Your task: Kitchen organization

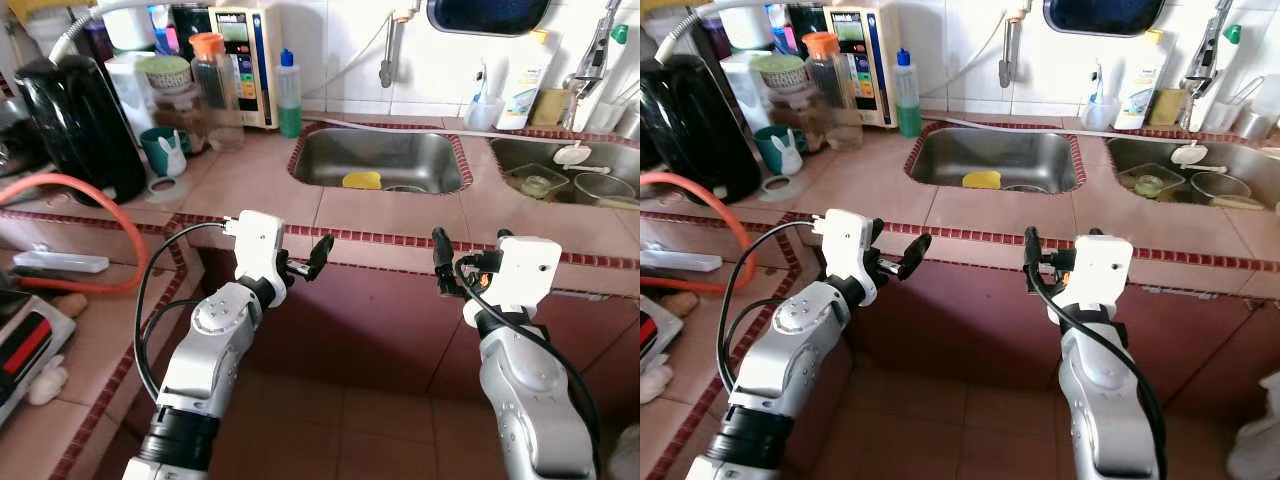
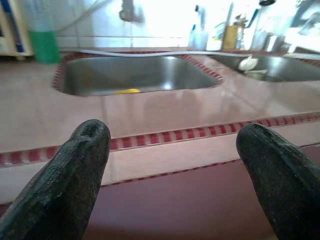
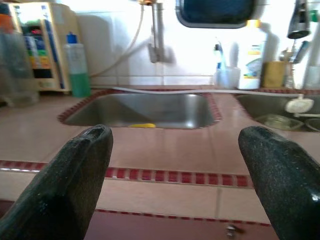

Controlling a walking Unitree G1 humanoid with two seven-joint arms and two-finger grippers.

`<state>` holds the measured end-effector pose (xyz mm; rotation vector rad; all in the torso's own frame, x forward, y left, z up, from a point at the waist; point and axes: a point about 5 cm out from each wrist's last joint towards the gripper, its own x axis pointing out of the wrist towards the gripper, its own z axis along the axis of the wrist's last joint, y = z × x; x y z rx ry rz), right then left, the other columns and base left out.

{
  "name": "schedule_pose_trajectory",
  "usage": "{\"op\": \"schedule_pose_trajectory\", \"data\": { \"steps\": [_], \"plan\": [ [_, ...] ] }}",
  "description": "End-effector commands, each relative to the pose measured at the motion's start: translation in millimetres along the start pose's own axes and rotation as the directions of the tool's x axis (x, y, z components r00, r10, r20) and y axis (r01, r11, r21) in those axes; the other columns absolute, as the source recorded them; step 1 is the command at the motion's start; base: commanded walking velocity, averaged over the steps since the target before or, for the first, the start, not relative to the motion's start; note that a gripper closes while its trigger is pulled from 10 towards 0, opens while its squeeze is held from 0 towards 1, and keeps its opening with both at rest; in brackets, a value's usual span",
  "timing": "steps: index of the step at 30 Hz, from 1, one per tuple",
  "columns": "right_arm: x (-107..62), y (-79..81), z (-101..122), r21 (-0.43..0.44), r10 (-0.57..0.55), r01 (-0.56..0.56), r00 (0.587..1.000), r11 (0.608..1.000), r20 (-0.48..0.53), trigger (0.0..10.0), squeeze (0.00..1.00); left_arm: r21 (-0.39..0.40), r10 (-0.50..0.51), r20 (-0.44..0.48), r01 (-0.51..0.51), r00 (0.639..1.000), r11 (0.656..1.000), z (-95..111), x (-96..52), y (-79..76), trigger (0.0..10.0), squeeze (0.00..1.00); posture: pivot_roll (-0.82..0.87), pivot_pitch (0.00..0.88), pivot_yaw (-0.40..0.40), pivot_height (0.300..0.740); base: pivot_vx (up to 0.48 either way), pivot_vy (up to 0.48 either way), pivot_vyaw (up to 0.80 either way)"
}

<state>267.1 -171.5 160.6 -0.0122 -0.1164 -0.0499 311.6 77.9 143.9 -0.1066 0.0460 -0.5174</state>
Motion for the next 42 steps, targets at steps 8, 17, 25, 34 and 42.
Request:
{"op": "schedule_pose_trajectory", "data": {
  "steps": [8,17,25,34,42],
  "plan": [
    [1.8,3.2,0,-0.003,0.001,-0.001,1.000,1.000,-0.009,10.0,0.34,0.029,0.031,-0.025,-0.030,0.999,0.999,-4,-1.1,10.0,10.0,0.00,0.06,0.000,0.036,0.740,0.000,0.000,0.00],
    [-5.5,-2.1,-26,-0.044,-0.003,-0.001,0.996,0.999,-0.088,10.0,0.16,0.176,0.066,-0.165,-0.037,0.984,0.984,-54,-12.5,30.5,10.0,0.00,0.06,0.000,0.031,0.740,0.000,0.000,-0.73],
    [-25.2,-14.9,-78,-0.121,-0.016,-0.014,0.970,0.993,-0.244,10.0,0.16,0.228,0.127,-0.346,-0.048,0.930,0.972,-105,-32.6,49.0,10.0,0.00,0.06,0.000,0.030,0.740,0.000,0.000,-0.76],
    [-64.4,-37.9,-158,-0.200,-0.073,-0.034,0.859,0.979,-0.506,10.0,0.16,0.311,0.233,-0.568,-0.056,0.790,0.949,-152,-60.7,66.4,10.0,0.00,0.06,0.000,0.032,0.740,0.000,0.000,-0.76],
    [-72.5,-45.9,-189,-0.181,-0.111,-0.005,0.774,0.983,-0.623,10.0,0.16,0.327,0.229,-0.649,-0.006,0.725,0.945,-165,-66.0,62.7,10.0,0.00,0.04,0.000,0.053,0.740,0.000,0.000,-0.76]
  ]
}}
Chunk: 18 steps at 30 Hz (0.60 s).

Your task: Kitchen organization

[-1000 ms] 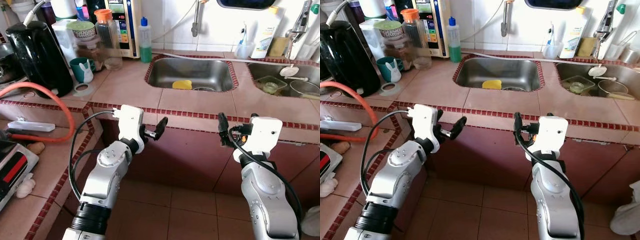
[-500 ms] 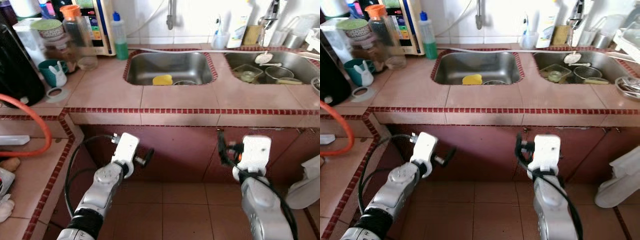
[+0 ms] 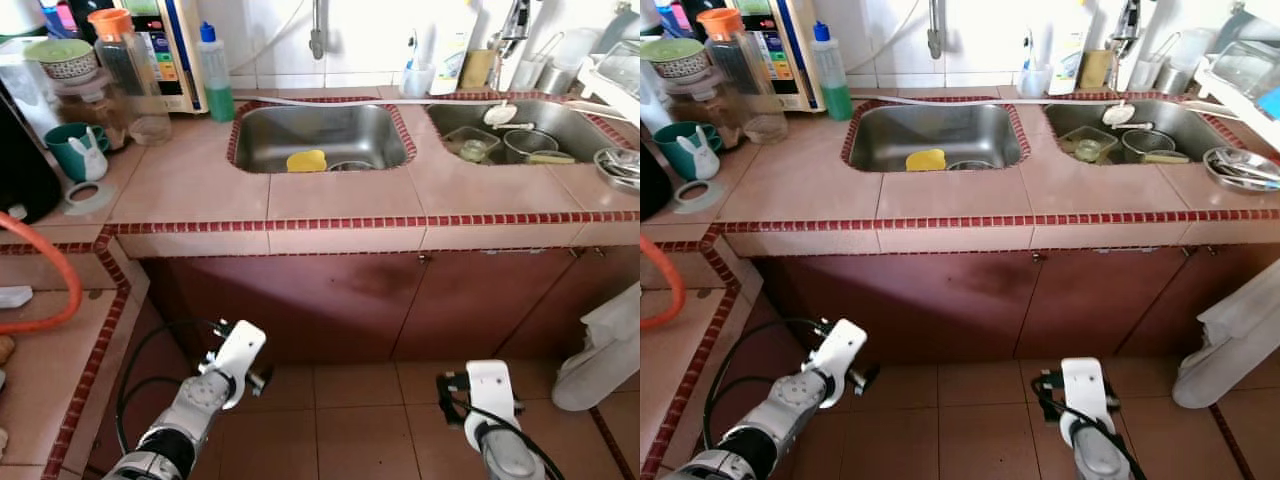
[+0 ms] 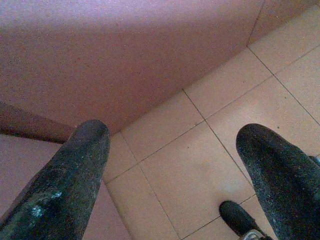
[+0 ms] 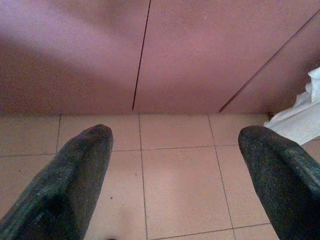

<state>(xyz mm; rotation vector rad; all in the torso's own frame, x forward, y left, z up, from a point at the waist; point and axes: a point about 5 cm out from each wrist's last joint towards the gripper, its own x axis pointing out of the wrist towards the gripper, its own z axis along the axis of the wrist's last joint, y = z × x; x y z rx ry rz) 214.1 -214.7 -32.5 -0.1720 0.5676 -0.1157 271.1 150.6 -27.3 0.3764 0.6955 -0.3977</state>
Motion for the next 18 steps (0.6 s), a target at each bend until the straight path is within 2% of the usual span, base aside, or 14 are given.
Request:
{"op": "schedule_pose_trajectory", "data": {
  "steps": [1,7,12,18],
  "plan": [
    [3.0,-1.6,-4,0.018,-0.004,0.004,1.000,1.000,-0.016,10.0,0.16,0.033,0.001,-0.014,-0.001,1.000,0.999,2,1.3,0.0,10.0,0.00,0.04,0.000,0.056,0.740,0.000,0.000,-0.68],
    [8.0,0.1,-12,0.033,-0.003,0.005,0.998,0.999,-0.066,10.0,0.15,0.055,-0.001,-0.048,0.004,0.999,0.998,-2,2.1,-2.3,10.0,0.00,0.03,0.000,0.069,0.740,0.000,0.000,0.00],
    [8.2,4.0,-27,-0.063,0.006,-0.018,0.983,0.998,-0.182,10.0,0.15,0.130,0.002,-0.112,0.013,0.994,0.991,-17,-1.2,-0.6,10.0,0.00,0.02,0.000,0.071,0.740,0.000,0.000,-0.72],
    [-3.5,-2.1,-53,-0.164,0.025,-0.072,0.962,0.984,-0.272,10.0,0.15,0.160,0.038,-0.161,-0.012,0.986,0.987,-29,-6.1,9.3,10.0,0.00,0.02,0.000,0.064,0.740,0.000,0.000,-0.76]
  ]
}}
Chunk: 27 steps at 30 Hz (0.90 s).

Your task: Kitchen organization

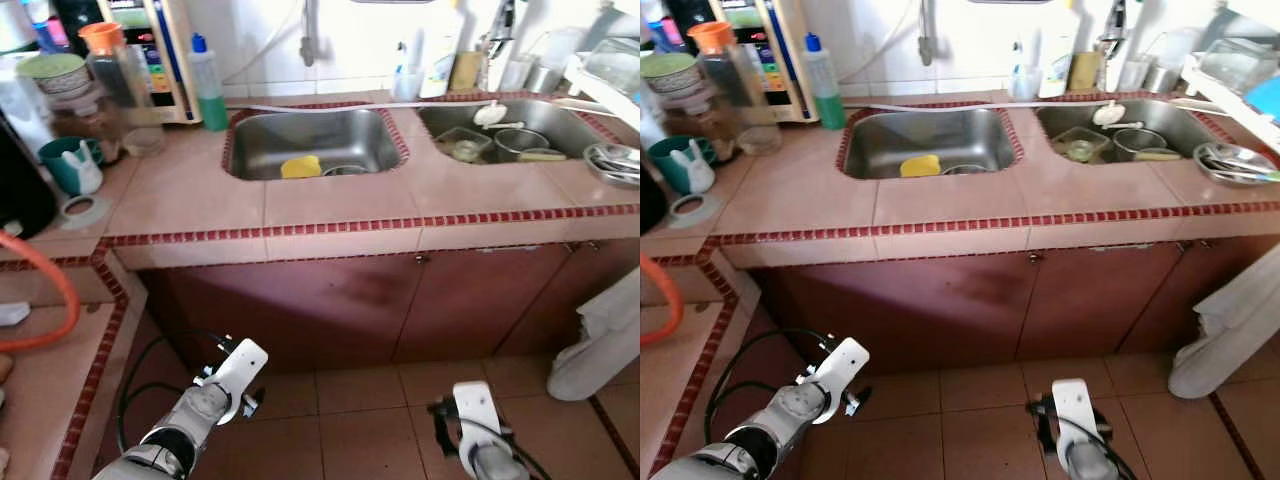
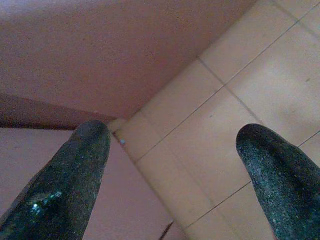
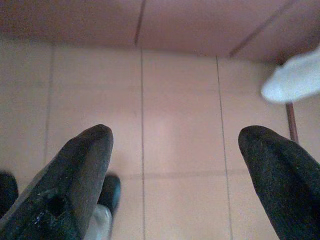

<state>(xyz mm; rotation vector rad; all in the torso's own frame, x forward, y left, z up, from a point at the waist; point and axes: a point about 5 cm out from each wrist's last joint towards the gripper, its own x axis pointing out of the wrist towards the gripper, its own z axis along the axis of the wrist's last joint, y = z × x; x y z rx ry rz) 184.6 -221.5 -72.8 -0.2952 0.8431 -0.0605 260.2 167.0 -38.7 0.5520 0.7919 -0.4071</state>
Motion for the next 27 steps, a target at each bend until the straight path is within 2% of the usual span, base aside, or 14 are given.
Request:
{"op": "schedule_pose_trajectory", "data": {
  "steps": [1,8,12,27],
  "plan": [
    [-1.8,-3.0,-8,-0.042,0.011,-0.011,1.000,0.999,-0.022,10.0,0.15,0.011,0.002,-0.037,-0.001,0.999,1.000,-10,-1.8,2.3,10.0,0.00,0.02,0.000,0.064,0.740,0.000,0.000,-0.76],
    [-11.9,-13.9,-39,-0.084,-0.017,0.008,0.995,0.996,-0.102,10.0,0.15,0.001,-0.007,-0.048,0.007,0.999,1.000,-16,-2.8,0.8,10.0,0.00,0.01,0.000,0.069,0.740,0.000,0.000,-0.76],
    [-14.0,-13.7,-44,-0.079,-0.019,0.010,0.993,0.997,-0.114,10.0,0.15,0.019,-0.006,-0.041,0.007,0.999,1.000,-14,-2.3,-0.7,10.0,0.00,0.01,0.000,0.070,0.740,0.000,0.000,-0.76],
    [-8.7,0.6,-30,-0.061,0.032,-0.037,0.996,0.997,-0.080,10.0,0.13,0.055,-0.007,-0.034,0.009,0.999,0.998,-13,-2.5,1.1,10.0,0.00,0.02,0.000,0.074,0.740,0.000,0.000,-0.75]
  ]
}}
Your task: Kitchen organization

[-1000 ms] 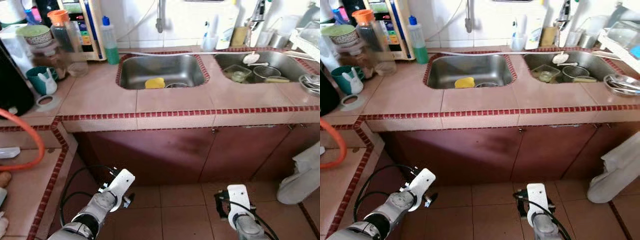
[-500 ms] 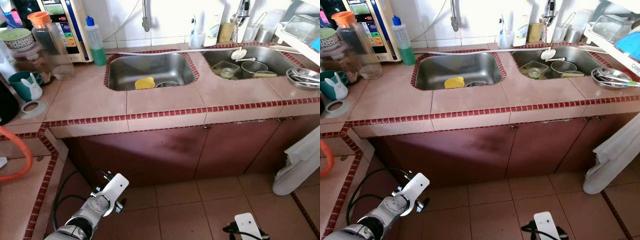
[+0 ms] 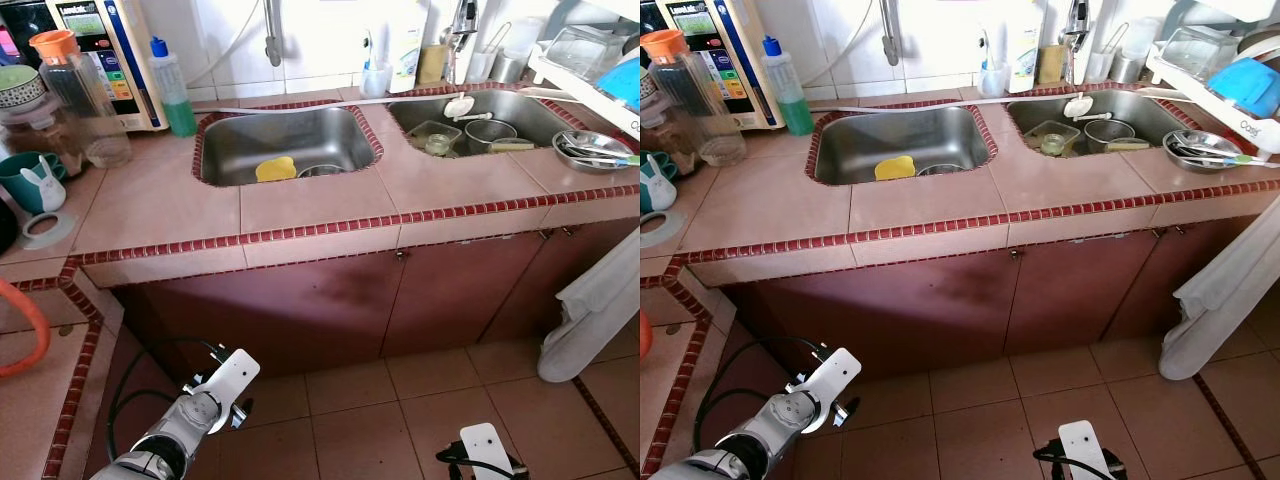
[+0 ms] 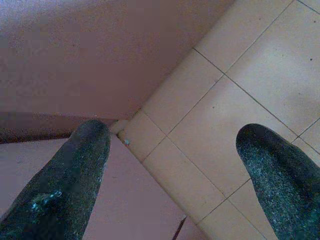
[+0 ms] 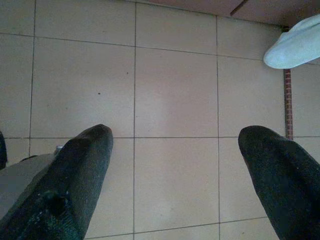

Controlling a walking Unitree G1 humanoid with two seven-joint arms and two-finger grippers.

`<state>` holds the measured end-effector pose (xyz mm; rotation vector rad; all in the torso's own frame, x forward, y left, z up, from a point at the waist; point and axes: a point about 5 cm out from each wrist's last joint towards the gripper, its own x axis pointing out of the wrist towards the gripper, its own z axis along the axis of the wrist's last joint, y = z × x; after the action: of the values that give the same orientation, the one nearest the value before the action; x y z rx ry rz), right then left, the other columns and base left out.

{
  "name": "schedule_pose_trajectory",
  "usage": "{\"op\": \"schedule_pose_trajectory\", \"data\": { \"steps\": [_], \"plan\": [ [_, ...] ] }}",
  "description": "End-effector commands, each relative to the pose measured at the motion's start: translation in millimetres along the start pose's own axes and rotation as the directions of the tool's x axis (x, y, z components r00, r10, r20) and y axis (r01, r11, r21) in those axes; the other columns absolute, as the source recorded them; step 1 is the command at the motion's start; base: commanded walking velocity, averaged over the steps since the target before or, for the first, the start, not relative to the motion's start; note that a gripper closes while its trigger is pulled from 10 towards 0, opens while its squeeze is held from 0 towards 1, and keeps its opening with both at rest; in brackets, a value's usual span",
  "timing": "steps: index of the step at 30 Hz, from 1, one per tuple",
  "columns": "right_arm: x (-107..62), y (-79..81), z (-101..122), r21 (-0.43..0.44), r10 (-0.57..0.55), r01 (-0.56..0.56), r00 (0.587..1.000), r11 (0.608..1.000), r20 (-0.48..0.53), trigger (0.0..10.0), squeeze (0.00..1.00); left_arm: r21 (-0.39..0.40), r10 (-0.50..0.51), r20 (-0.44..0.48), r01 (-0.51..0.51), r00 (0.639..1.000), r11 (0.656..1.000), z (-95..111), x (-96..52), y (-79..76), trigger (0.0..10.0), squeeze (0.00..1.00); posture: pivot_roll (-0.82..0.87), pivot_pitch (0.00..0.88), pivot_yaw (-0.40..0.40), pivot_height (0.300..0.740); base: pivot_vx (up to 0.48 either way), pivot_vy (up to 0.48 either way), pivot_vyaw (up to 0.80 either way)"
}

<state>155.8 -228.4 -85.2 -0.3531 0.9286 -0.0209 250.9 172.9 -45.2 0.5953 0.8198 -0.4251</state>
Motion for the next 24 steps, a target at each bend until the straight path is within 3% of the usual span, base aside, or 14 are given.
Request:
{"op": "schedule_pose_trajectory", "data": {
  "steps": [1,3,4,13,24],
  "plan": [
    [0.3,1.9,1,0.012,0.013,-0.013,1.000,1.000,0.000,10.0,0.13,0.014,0.001,0.000,-0.001,1.000,1.000,-1,-0.7,3.6,10.0,0.00,0.02,0.000,0.074,0.740,0.000,0.000,-0.71],
    [0.1,1.7,-1,0.006,0.011,-0.011,1.000,1.000,-0.011,10.0,0.09,0.014,0.001,0.000,-0.001,1.000,1.000,-1,-0.7,3.7,10.0,0.00,0.02,0.000,0.074,0.740,0.000,0.000,-0.75],
    [-0.3,1.8,-3,0.011,0.013,-0.012,1.000,1.000,-0.022,10.0,0.00,0.015,0.001,0.000,-0.001,1.000,1.000,-1,-0.7,3.6,10.0,0.00,0.02,0.000,0.074,0.740,0.000,0.000,-0.72],
    [-3.8,4.1,-14,-0.013,0.030,-0.031,0.998,0.999,-0.046,10.0,0.00,0.034,0.001,-0.002,-0.001,1.000,0.999,-2,-0.8,3.2,10.0,0.00,0.02,0.000,0.073,0.740,0.000,0.000,-0.71],
    [-2.6,8.2,-10,-0.020,0.046,-0.047,0.998,0.999,-0.038,10.0,0.00,0.047,0.007,0.002,-0.007,1.000,0.999,-1,-1.1,5.1,10.0,0.00,0.02,0.000,0.075,0.740,0.000,0.000,-0.71]
  ]
}}
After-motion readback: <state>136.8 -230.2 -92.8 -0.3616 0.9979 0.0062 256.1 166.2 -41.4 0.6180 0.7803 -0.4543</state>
